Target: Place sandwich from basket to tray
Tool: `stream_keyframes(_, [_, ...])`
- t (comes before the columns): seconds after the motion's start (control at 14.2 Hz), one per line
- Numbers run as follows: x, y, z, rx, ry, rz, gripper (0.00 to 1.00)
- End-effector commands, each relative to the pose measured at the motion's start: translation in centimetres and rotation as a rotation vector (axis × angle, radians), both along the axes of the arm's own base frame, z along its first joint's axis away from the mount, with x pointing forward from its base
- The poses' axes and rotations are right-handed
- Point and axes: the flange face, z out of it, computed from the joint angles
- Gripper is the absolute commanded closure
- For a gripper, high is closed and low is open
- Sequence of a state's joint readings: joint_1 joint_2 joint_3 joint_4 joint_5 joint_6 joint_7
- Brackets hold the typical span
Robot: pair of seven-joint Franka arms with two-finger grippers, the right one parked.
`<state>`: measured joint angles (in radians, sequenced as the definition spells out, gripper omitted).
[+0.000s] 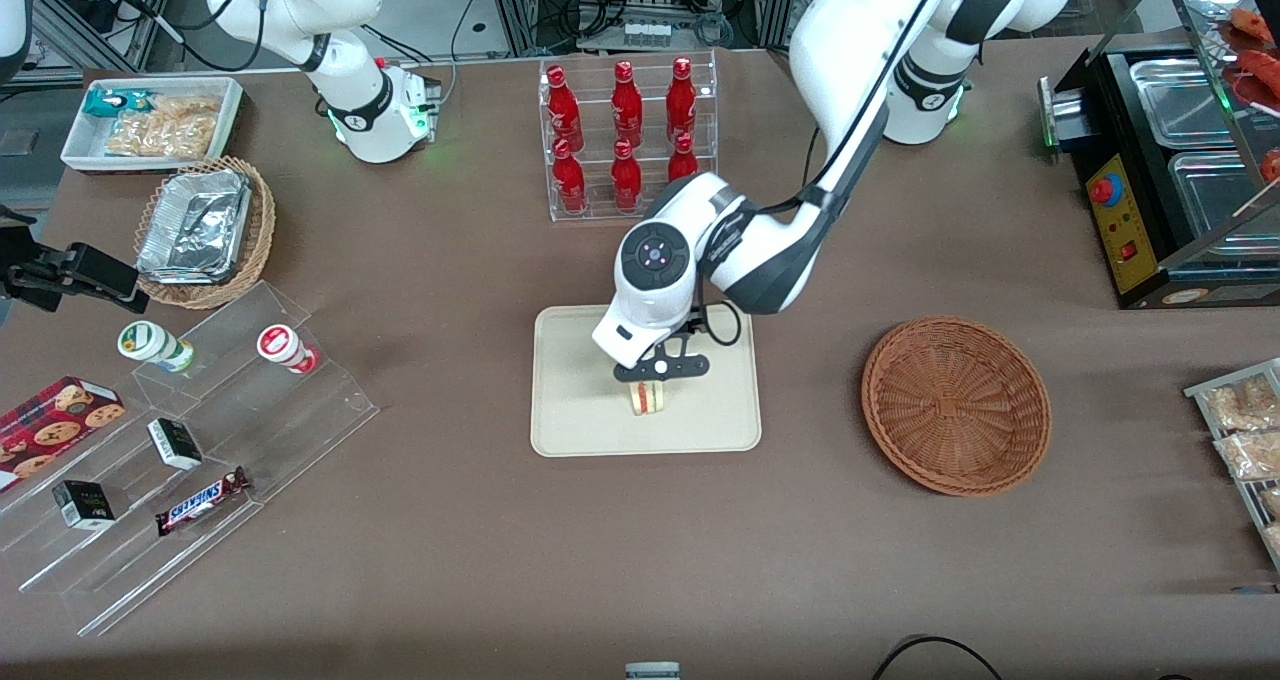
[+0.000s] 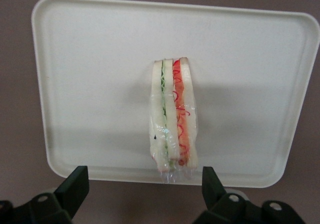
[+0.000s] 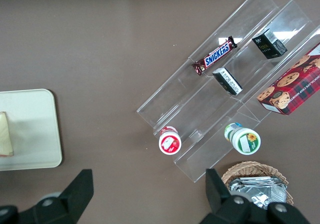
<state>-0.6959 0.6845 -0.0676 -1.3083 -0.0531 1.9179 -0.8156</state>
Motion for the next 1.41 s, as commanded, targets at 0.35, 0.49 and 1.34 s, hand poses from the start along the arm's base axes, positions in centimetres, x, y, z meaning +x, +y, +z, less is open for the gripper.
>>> stream_keyframes(0.35, [1.6,8.4,5.5,0.157,0.102,0.086,0.00])
stream_keyframes(0.49, [3.0,11.7,6.3,0.160,0.120,0.125,0.00])
stream_keyframes(1.34, [6.3,30.8,10.6,0.073,0.183,0.130,0.00])
